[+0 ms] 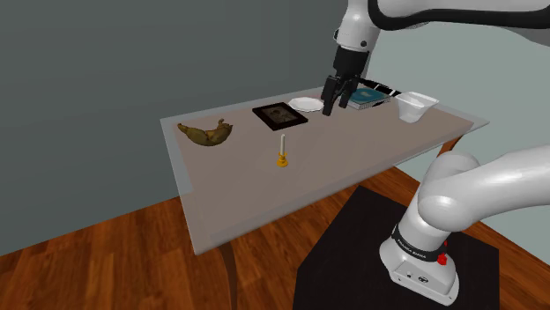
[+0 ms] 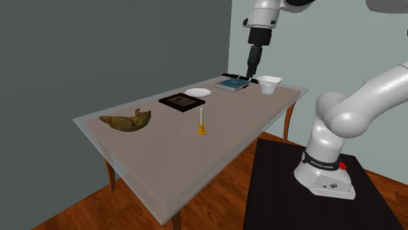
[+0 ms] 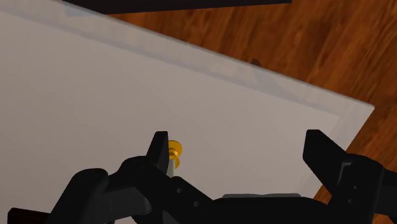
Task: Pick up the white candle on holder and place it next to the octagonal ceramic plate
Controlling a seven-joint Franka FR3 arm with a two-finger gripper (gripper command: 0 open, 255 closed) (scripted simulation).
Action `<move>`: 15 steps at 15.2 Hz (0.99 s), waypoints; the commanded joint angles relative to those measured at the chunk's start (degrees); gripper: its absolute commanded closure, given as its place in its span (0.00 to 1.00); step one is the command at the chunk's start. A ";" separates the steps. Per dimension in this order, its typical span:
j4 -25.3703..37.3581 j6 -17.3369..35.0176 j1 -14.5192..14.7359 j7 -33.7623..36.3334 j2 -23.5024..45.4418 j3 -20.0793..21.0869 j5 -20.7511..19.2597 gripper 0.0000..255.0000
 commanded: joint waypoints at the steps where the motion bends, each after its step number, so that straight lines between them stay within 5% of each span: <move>1: 0.00 0.00 0.00 0.00 0.00 0.00 0.00 0.00; 15: -16.85 40.21 -1.28 -4.80 13.28 -2.34 -0.61 0.00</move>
